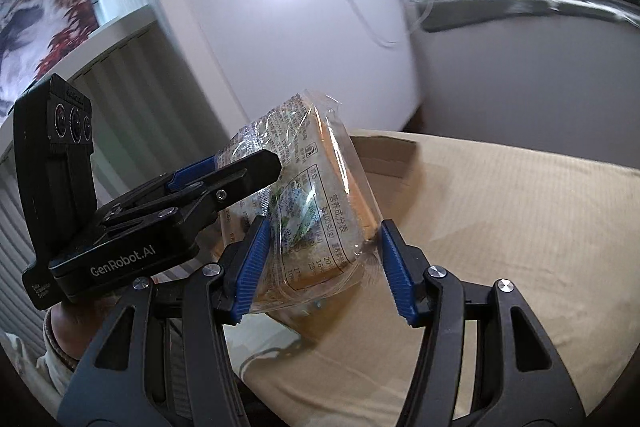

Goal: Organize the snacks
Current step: 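Carry the bread loaf bag with the right tool toward the box, then lower the bread bag into the box and open the right tool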

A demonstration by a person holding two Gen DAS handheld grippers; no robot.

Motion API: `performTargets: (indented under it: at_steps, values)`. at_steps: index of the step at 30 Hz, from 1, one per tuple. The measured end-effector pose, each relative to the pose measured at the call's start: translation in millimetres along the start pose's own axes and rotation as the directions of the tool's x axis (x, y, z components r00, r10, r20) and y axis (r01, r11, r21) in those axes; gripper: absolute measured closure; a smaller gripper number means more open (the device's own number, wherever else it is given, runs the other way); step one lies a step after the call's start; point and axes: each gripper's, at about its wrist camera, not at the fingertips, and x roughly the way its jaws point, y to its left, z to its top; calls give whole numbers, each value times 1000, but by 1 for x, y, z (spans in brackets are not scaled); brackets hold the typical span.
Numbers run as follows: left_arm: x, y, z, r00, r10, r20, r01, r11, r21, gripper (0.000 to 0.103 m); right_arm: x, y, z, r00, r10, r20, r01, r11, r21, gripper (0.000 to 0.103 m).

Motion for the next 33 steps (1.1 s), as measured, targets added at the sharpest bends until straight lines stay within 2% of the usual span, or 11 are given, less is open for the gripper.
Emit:
performTargets:
  at_steps: [7,11,13,15,17,20,21,23,28,31,33]
  values:
    - [1,38,1,999,49,3,-49,998,-30,35,38,10,3,999,12,-45,-12,1000,-9,45]
    - [19,49,-7,998,49,-40,-51,998,-41,35,60,5,-4,995,-40,-94,39,999,-13,45]
    - [24,51,-13,995,80,-62,-82,996,-39,29,66,2,-8,987,-115,-114,111,993,-42,41]
    - [25,55,-21,987,149,-68,-152,988,-37,22,64,3,-12,978,-187,-92,180,980,-79,35]
    - [23,55,-26,978,197,-73,-200,979,-39,21,59,5,-15,971,-228,-65,221,970,-97,35]
    - [16,52,-28,978,200,-65,-202,978,-41,21,51,13,-16,961,-275,-24,269,954,-128,27]
    - [14,51,-29,977,204,-62,-206,978,-38,21,47,19,-17,957,-291,-1,288,947,-141,20]
    - [9,51,-30,975,214,-59,-216,976,-36,21,40,32,-21,946,-320,56,325,930,-169,18]
    - [-8,52,-32,969,245,-43,-246,969,-26,21,13,55,-23,905,-387,179,417,889,-187,5]
    - [-15,45,-30,963,268,-24,-268,963,-17,21,-4,58,-29,873,-438,215,477,858,-190,1]
    - [-23,34,-31,964,266,-8,-266,964,-2,21,-16,54,-34,867,-446,221,485,857,-174,1]
